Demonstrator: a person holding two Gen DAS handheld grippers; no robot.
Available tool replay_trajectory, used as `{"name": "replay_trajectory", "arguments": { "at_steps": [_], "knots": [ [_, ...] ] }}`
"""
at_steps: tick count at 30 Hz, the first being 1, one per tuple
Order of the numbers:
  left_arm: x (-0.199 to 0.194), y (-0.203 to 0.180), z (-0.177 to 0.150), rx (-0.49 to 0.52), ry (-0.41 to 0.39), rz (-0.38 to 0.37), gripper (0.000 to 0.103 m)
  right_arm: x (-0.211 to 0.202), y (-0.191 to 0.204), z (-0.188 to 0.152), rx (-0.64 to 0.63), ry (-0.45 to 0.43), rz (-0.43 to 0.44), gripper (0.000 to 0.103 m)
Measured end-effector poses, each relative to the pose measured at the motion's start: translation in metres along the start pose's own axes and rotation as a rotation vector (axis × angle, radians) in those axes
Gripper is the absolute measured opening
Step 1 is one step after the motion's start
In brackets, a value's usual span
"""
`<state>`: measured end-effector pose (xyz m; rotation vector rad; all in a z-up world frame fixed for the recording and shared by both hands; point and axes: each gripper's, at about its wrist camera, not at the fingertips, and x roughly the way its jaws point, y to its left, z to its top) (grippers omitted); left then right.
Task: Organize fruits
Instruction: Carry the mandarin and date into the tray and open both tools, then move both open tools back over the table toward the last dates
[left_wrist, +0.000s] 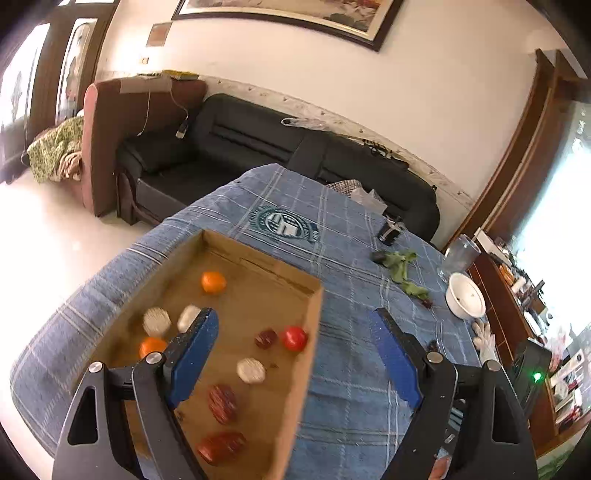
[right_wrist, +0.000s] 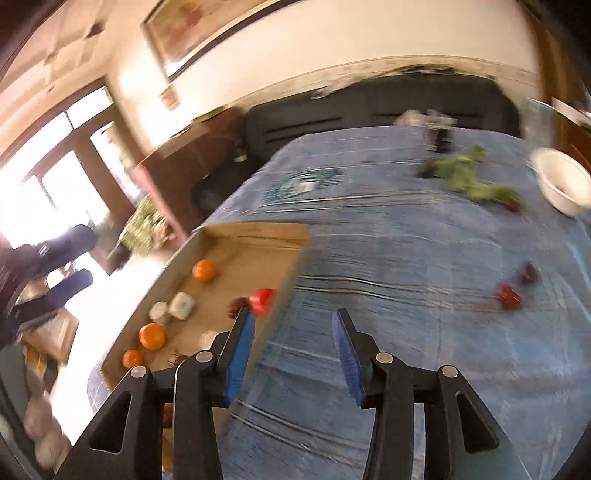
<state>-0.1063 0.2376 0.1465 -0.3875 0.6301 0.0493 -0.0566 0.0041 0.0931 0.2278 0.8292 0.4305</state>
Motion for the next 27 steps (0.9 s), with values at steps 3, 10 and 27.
{"name": "replay_trajectory", "arguments": {
  "at_steps": [3, 10, 27],
  "knots": [
    [-0.001, -0.018, -0.017, 0.045, 0.001, 0.021, 0.083, -0.024, -0.028, -0.014, 0.066, -0.035, -0.093, 0.052],
    [0.017, -0.047, -0.043, 0.113, 0.050, 0.006, 0.083, -0.055, -0.069, -0.039, 0.136, -0.065, -0.244, 0.053],
    [-0.004, -0.065, -0.075, 0.231, -0.005, 0.050, 0.083, -0.047, -0.061, -0.065, 0.123, -0.054, -0.239, 0.057]
  ]
}}
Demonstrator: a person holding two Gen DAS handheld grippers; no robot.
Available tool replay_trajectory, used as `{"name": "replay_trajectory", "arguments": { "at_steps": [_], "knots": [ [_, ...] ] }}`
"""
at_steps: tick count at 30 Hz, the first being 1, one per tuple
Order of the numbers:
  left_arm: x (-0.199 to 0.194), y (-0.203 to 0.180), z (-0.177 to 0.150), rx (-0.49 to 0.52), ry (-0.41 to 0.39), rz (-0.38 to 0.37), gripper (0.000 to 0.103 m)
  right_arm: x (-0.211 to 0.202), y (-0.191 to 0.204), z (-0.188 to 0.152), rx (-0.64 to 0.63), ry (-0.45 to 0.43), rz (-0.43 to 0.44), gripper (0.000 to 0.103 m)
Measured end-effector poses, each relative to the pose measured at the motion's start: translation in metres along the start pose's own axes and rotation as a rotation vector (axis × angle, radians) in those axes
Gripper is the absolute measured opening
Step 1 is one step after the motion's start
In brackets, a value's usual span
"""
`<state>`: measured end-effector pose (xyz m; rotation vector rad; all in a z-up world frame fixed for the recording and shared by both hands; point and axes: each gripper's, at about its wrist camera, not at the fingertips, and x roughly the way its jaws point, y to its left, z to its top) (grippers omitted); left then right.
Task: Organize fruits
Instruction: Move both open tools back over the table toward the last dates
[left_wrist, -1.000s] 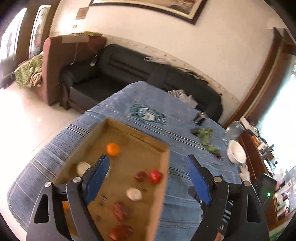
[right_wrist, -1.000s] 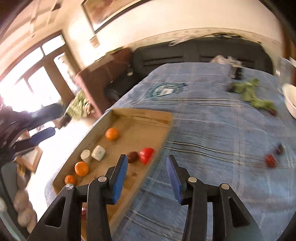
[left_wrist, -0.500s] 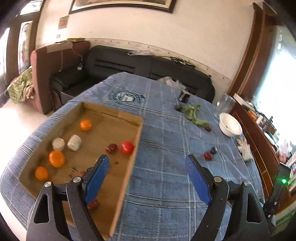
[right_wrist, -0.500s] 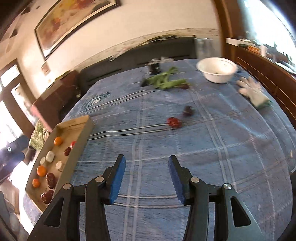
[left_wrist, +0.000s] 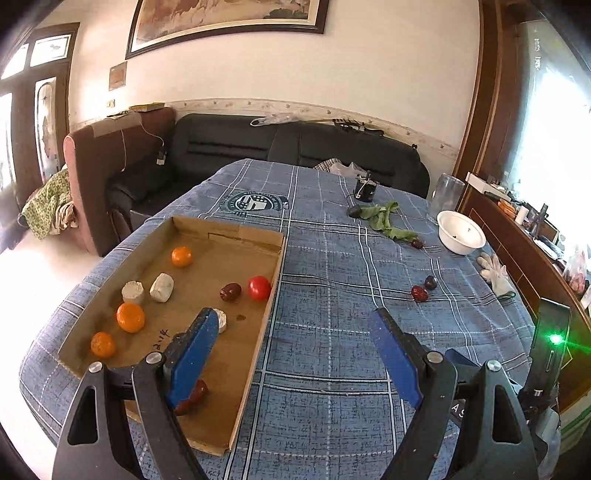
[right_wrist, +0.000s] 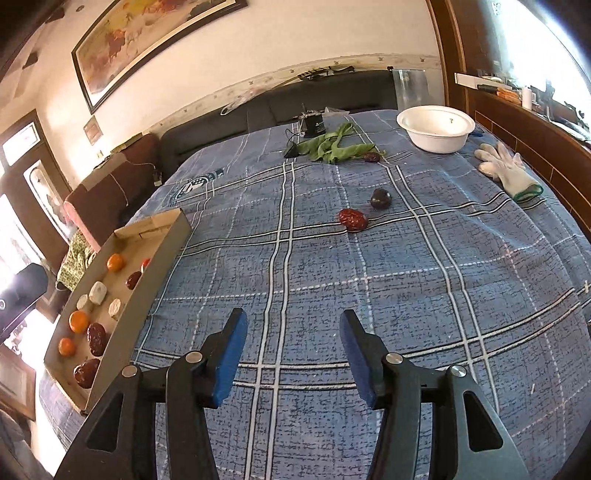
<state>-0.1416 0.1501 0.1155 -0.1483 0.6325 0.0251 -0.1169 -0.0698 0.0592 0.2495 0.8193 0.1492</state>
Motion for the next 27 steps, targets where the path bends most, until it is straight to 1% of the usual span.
{"name": "replay_trajectory", "arguments": {
  "at_steps": [6, 12, 16, 18, 20, 23, 27],
  "knots": [
    [0.004, -0.005, -0.007, 0.016, 0.017, -0.029, 0.083, 0.003, 0.001, -0.006, -0.003, -0.004, -0.022, 0.059],
    [0.003, -0.011, -0.010, 0.040, 0.016, -0.017, 0.083, 0.005, 0.000, -0.010, -0.002, -0.011, -0.014, 0.059],
    [0.000, -0.010, -0.014, 0.054, 0.009, 0.034, 0.083, 0.005, -0.005, -0.011, 0.018, -0.010, 0.012, 0.060],
    [0.001, -0.010, -0.017, 0.073, 0.007, 0.079, 0.083, 0.006, -0.006, -0.011, 0.025, -0.007, 0.026, 0.062],
    [0.005, -0.008, -0.020, 0.082, 0.012, 0.108, 0.083, 0.008, -0.007, -0.011, 0.027, 0.006, 0.035, 0.063],
    [0.011, -0.008, -0.021, 0.081, 0.033, 0.115, 0.083, 0.010, -0.005, -0.011, 0.022, 0.016, 0.039, 0.063],
    [0.012, -0.010, -0.022, 0.105, 0.030, 0.131, 0.083, 0.010, -0.004, -0.012, 0.017, 0.015, 0.034, 0.065]
  ]
}}
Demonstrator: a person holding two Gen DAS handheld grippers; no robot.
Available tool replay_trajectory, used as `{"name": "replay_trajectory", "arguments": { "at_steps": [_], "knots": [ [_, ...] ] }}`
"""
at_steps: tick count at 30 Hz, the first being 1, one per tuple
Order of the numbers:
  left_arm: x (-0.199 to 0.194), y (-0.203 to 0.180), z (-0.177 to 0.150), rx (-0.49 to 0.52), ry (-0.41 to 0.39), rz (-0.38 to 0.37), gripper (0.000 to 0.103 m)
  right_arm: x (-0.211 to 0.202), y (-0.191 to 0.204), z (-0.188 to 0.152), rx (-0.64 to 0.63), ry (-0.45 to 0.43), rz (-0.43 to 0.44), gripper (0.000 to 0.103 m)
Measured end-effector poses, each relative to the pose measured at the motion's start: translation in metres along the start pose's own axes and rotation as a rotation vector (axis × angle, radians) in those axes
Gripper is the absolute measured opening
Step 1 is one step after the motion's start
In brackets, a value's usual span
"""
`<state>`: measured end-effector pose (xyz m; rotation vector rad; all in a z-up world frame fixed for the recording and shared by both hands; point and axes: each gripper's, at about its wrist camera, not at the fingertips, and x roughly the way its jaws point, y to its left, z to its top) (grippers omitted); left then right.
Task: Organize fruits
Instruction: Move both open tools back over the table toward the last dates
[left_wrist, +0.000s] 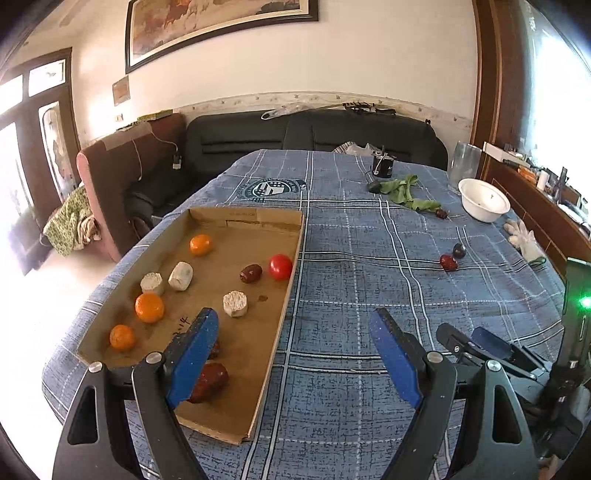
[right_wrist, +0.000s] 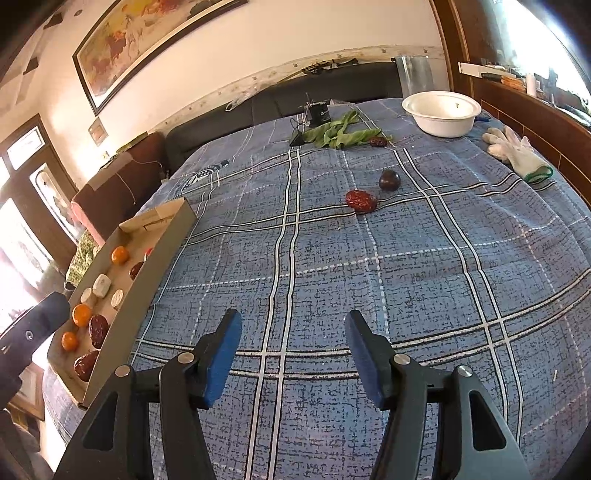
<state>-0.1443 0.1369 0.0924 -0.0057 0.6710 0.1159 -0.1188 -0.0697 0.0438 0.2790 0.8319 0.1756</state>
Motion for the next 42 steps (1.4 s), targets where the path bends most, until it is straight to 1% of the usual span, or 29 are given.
{"name": "replay_trajectory", "arguments": {
  "at_steps": [8, 21, 29, 31, 33, 36, 38, 40, 42],
  "knots": [
    [-0.001, 0.004, -0.002, 0.001, 0.004, 0.010, 0.083, 0.000, 0.000, 0.001, -0.003, 0.003, -0.009, 0.066],
    [-0.003, 0.007, -0.007, -0.010, 0.014, 0.001, 0.083, -0.003, 0.002, -0.001, -0.016, -0.008, -0.029, 0.070],
    [-0.005, 0.012, -0.007, -0.014, 0.016, -0.005, 0.083, -0.005, 0.000, -0.001, -0.012, -0.009, -0.030, 0.071],
    [-0.006, 0.014, -0.005, -0.015, 0.021, -0.011, 0.083, -0.008, -0.005, 0.002, -0.007, 0.007, -0.011, 0.071],
    [-0.007, 0.017, -0.003, -0.021, 0.019, -0.012, 0.083, -0.014, -0.012, 0.007, -0.019, 0.008, -0.014, 0.071],
    [-0.004, 0.019, -0.001, -0.035, 0.019, -0.010, 0.083, -0.026, -0.033, 0.023, -0.027, -0.017, -0.063, 0.071],
    [0.001, 0.018, -0.002, -0.038, 0.037, -0.024, 0.083, -0.030, -0.054, 0.038, -0.011, -0.024, -0.109, 0.071],
    [0.008, 0.014, -0.003, -0.038, 0.061, -0.048, 0.083, -0.030, -0.072, 0.053, 0.021, -0.016, -0.125, 0.071],
    [0.014, 0.009, -0.004, -0.030, 0.080, -0.069, 0.083, -0.026, -0.085, 0.066, 0.041, -0.013, -0.119, 0.069]
  ]
}}
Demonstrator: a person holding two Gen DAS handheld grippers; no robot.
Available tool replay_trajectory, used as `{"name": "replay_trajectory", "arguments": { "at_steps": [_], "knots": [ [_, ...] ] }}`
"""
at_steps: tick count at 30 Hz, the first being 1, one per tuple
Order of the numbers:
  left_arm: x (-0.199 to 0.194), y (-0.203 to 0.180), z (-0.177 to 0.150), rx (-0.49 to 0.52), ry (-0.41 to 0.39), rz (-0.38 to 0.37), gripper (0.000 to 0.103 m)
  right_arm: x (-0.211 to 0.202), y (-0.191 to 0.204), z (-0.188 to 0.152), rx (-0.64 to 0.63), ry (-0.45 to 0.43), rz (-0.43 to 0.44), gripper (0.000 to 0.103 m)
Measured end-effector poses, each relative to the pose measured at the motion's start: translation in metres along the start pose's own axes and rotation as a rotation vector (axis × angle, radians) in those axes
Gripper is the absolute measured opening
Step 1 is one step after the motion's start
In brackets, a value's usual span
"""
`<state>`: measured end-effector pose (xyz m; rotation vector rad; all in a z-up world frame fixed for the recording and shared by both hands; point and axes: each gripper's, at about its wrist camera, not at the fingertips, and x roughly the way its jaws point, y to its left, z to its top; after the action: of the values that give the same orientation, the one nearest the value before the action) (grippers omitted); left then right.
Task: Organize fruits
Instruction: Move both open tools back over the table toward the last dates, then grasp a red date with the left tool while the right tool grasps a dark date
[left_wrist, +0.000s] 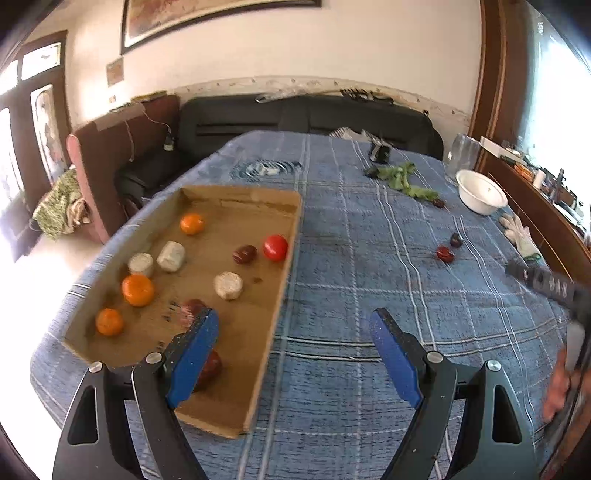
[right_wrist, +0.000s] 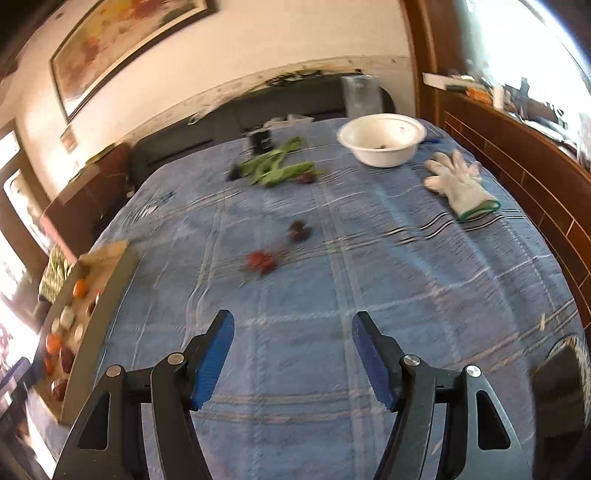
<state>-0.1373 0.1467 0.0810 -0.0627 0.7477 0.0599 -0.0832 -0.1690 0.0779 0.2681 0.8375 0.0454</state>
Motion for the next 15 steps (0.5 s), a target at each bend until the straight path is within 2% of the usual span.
{"name": "replay_trajectory", "arguments": {
  "at_steps": [1, 3, 6, 15],
  "knots": [
    [0.003, -0.004, 0.000, 0.006, 0.010, -0.017, 0.083, 0.004, -0.004, 0.007, 0.000, -0.004, 0.000, 0.067],
    [0.007, -0.011, 0.001, 0.019, 0.022, -0.045, 0.083, 0.019, -0.004, 0.021, -0.022, -0.002, -0.006, 0.054],
    [0.014, -0.021, 0.004, 0.042, 0.040, -0.073, 0.083, 0.046, -0.002, 0.036, -0.026, 0.023, 0.012, 0.051],
    [0.047, -0.040, 0.017, 0.050, 0.132, -0.168, 0.083, 0.127, 0.008, 0.060, -0.036, 0.104, -0.035, 0.051]
  ]
}}
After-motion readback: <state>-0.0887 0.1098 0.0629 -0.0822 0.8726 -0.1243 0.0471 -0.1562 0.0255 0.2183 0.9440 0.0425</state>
